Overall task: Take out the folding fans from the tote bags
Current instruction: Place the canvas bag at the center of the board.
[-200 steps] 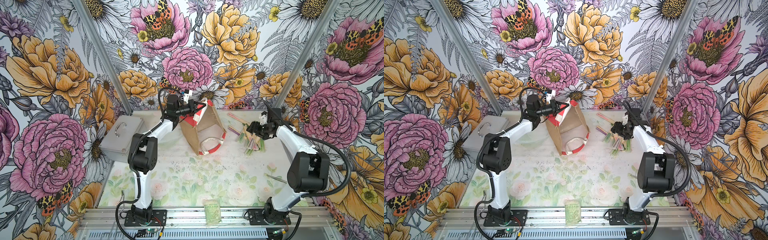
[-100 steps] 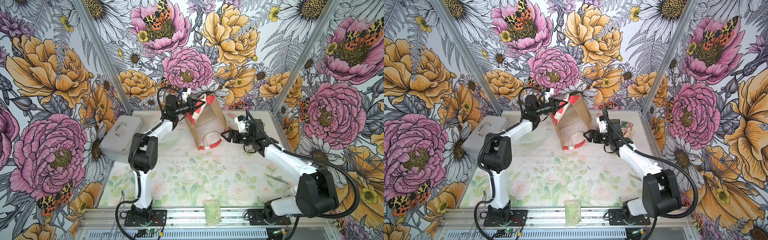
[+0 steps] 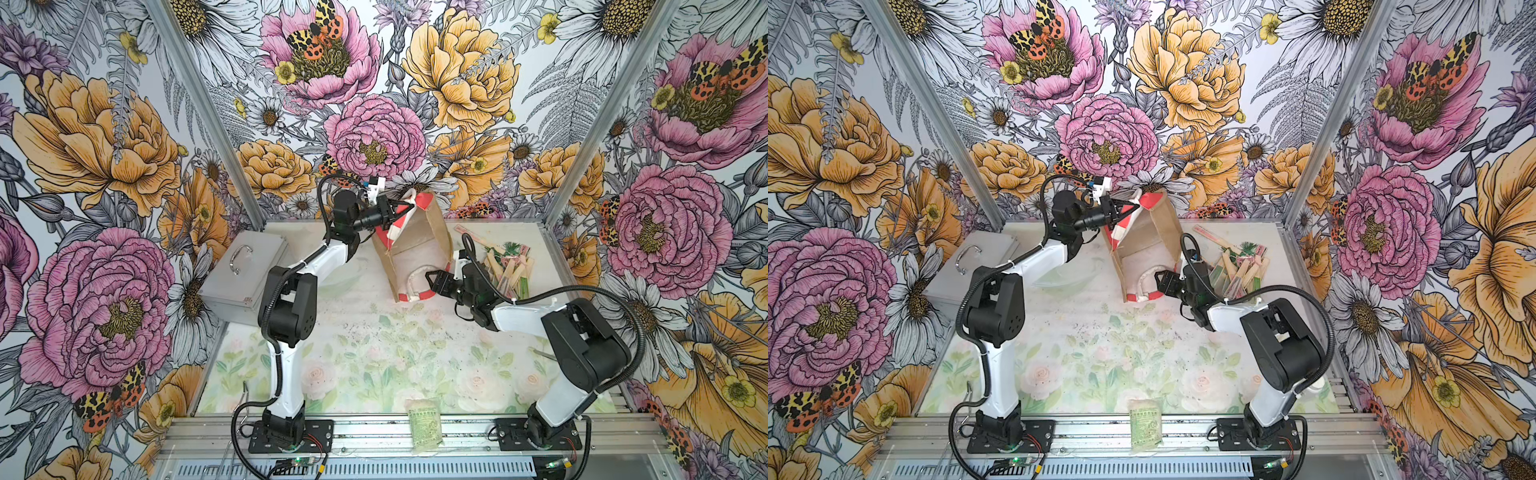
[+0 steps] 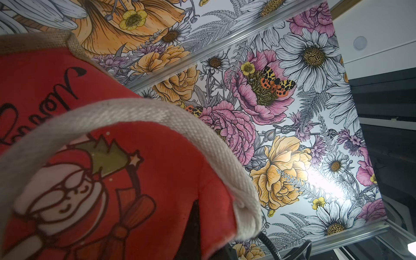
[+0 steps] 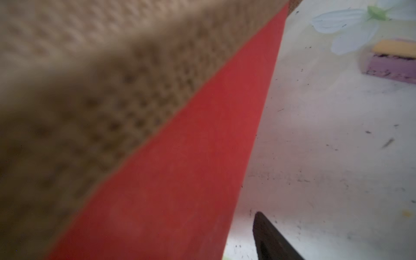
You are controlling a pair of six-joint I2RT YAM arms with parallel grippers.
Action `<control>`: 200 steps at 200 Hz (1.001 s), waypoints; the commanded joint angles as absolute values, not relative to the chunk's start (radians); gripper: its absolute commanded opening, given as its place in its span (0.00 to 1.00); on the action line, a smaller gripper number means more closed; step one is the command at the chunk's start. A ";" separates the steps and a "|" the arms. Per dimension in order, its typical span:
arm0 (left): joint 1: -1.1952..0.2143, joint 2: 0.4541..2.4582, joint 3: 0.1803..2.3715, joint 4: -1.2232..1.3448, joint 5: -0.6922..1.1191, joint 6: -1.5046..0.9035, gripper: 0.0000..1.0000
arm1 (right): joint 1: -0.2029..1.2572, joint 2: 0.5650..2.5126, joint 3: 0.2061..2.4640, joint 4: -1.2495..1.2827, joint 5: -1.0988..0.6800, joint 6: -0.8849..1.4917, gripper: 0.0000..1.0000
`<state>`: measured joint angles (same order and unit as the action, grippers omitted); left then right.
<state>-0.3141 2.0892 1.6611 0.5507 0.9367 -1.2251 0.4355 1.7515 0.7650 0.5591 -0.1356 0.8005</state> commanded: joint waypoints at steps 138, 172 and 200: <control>-0.162 1.953 1.464 0.102 0.776 -0.788 0.02 | 0.195 1.474 1.272 -0.161 -0.992 0.851 0.00; -0.210 1.937 1.468 0.040 0.767 -0.706 0.10 | 0.156 1.589 1.340 -0.161 -1.037 0.901 0.00; -0.229 1.911 1.443 0.040 0.747 -0.692 0.16 | 0.151 1.707 1.379 -0.161 -1.045 0.863 0.00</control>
